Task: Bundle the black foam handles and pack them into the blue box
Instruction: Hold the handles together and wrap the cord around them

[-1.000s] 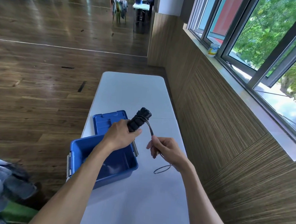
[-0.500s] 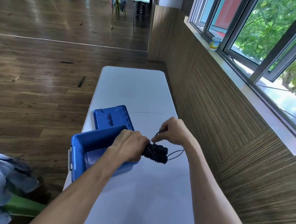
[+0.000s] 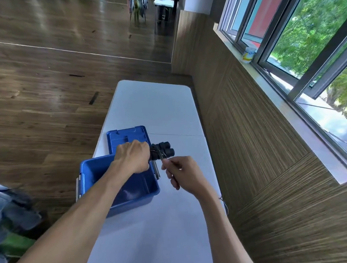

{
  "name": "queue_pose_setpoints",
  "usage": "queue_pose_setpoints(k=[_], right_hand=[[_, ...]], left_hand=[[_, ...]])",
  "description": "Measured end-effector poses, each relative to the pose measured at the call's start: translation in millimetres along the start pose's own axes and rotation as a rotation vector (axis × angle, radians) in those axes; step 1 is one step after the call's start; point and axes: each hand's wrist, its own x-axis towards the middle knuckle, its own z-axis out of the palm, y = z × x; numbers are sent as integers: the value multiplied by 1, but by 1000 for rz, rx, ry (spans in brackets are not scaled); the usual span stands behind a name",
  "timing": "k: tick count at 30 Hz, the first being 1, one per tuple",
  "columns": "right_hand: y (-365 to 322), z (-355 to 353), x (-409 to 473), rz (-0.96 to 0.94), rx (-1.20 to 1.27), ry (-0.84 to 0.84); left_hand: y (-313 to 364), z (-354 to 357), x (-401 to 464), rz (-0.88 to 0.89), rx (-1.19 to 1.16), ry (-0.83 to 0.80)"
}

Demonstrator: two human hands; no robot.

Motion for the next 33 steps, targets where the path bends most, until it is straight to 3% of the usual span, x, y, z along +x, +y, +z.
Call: queue_pose_setpoints(k=[3,6,9,16,20,25,29,33], right_hand=[[13,5,-4,40,138,-81],[25,8,-5,98,119,-167],[31,4,-2,159,78,-150],[29,-32,17,172,-491,-34],[19,-57,26,129,-468,-143],[1,-68,26,140,-499,-177],[-15,-56,26,123,-620,-72],[-24,-41,18,118,-560,79]], left_hand=[[-3,-4,1,-7,-89,18],[-7,-1,0,18,-177,48],[-6,-1,-6,109,-215,77],[3,0,-23,371,-166,72],[19,10,-28,447,-83,50],[35,17,-30,450,55,55],[46,16,-26,401,193,74],[44,16,-19,275,210,102]])
